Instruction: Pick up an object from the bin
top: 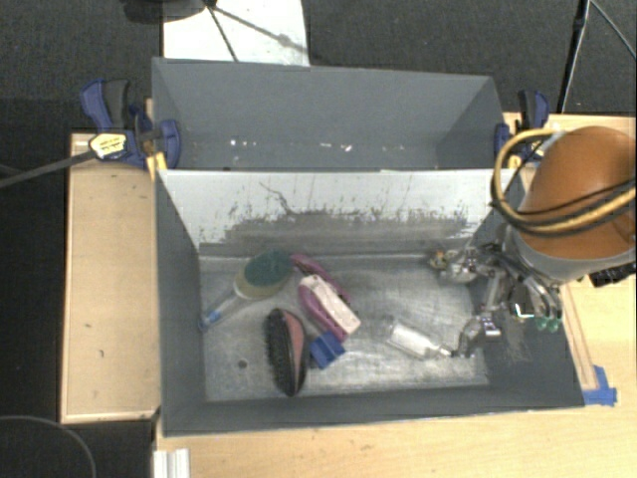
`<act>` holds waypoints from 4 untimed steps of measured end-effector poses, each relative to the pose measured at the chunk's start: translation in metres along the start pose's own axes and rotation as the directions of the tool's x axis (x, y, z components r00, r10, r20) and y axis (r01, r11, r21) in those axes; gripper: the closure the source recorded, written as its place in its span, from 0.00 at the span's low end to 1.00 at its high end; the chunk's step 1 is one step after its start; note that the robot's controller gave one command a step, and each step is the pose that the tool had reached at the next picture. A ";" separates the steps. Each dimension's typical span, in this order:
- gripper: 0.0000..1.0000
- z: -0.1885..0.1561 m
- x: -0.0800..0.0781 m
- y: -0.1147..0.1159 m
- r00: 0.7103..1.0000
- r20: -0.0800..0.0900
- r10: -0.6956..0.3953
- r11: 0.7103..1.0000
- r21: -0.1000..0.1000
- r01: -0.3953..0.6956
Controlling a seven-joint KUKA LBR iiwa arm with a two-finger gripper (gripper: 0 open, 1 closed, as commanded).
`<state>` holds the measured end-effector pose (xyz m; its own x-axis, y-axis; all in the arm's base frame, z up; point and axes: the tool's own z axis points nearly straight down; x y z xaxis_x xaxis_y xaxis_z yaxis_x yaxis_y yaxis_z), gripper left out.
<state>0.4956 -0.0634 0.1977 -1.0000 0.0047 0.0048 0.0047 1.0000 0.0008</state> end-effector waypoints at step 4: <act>1.00 -0.070 0.004 0.012 0.869 0.014 -0.494 0.869 0.009 0.494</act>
Offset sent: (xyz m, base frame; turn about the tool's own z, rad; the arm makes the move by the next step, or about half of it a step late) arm -0.0129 0.0392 -0.1266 -0.1893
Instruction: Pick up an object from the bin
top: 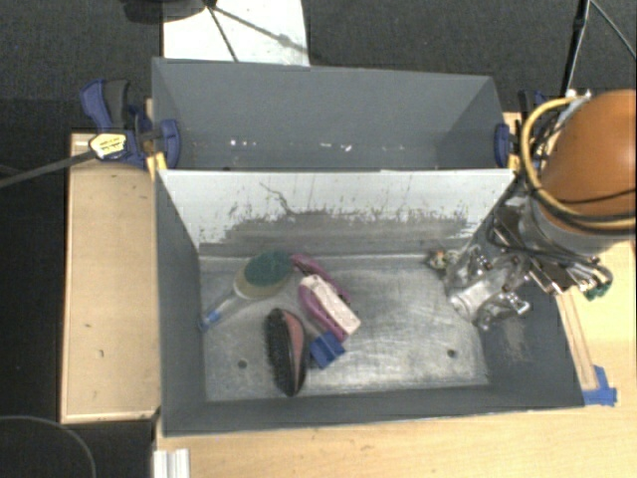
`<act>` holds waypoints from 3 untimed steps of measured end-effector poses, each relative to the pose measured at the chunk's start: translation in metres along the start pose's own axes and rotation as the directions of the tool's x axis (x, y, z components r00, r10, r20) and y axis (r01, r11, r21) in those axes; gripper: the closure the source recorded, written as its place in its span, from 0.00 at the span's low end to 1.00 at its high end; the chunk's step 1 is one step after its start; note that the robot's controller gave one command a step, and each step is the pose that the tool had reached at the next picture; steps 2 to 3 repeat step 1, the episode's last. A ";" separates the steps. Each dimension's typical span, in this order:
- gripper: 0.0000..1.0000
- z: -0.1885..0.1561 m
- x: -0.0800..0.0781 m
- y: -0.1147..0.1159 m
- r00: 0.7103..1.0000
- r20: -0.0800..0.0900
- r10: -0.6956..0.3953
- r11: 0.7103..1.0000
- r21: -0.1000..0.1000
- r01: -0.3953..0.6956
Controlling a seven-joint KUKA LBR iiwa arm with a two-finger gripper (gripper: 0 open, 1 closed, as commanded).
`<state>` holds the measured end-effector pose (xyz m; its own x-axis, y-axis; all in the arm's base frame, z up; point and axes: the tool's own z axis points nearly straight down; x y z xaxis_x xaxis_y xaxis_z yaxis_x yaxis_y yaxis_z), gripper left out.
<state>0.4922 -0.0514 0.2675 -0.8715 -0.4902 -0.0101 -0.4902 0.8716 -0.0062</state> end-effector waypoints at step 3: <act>1.00 0.007 -0.036 -0.015 0.984 -0.004 -0.179 0.984 -0.005 0.179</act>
Offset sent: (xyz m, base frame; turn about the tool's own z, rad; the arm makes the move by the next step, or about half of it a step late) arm 0.0377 0.0047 -0.0074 -0.1821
